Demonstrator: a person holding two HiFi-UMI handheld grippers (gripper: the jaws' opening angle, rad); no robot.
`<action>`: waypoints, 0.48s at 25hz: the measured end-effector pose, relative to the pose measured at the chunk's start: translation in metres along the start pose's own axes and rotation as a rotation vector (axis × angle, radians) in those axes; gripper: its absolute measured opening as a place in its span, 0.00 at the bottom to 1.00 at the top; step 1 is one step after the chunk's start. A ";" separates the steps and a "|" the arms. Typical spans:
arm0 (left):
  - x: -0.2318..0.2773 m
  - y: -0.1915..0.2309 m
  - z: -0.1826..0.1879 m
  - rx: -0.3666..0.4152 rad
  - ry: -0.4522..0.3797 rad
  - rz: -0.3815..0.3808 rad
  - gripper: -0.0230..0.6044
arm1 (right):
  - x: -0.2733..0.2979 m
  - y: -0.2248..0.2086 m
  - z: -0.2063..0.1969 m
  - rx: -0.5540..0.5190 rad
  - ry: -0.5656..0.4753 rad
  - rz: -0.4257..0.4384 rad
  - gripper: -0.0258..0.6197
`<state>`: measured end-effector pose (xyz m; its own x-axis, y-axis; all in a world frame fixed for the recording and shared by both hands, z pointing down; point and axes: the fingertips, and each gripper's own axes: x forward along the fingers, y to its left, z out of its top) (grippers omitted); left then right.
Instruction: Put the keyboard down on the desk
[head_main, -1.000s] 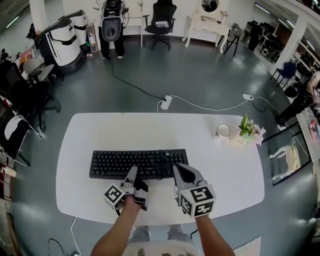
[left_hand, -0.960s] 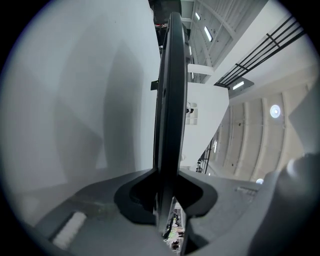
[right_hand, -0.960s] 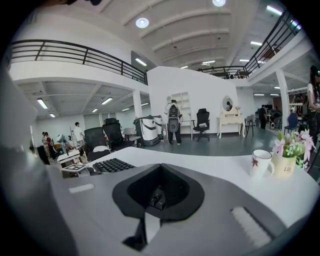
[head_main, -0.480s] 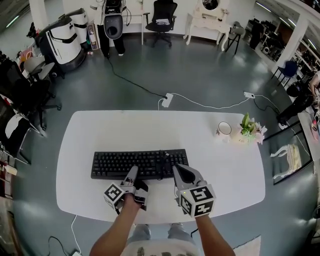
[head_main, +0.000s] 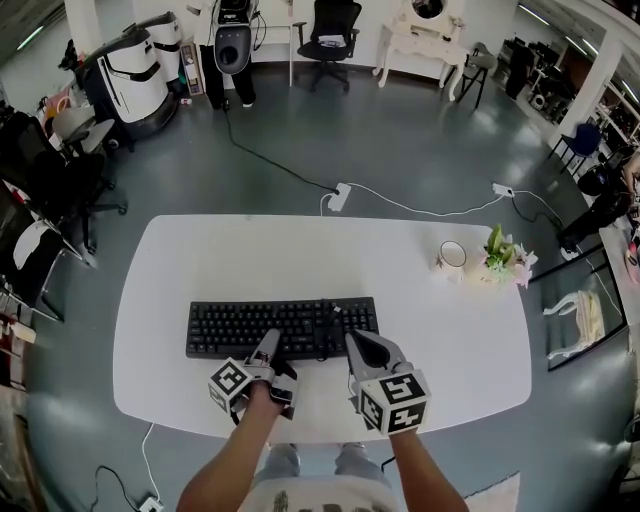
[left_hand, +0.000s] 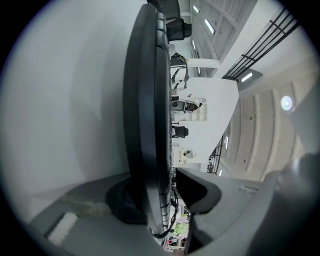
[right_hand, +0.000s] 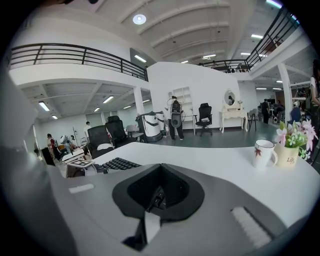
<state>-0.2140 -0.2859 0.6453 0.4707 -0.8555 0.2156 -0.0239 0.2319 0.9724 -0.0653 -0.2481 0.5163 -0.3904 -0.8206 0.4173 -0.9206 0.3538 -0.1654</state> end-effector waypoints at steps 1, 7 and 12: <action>0.000 0.000 0.001 0.002 0.000 0.012 0.29 | 0.000 0.001 0.000 0.001 0.002 0.002 0.04; 0.000 0.003 0.004 0.003 -0.002 0.093 0.38 | 0.007 0.003 -0.004 0.010 0.013 0.018 0.04; 0.000 0.007 0.005 -0.006 -0.011 0.194 0.41 | 0.012 0.005 -0.007 0.010 0.027 0.046 0.04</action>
<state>-0.2185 -0.2863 0.6522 0.4479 -0.7996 0.4002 -0.1083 0.3957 0.9120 -0.0751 -0.2533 0.5268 -0.4324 -0.7910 0.4329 -0.9016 0.3866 -0.1941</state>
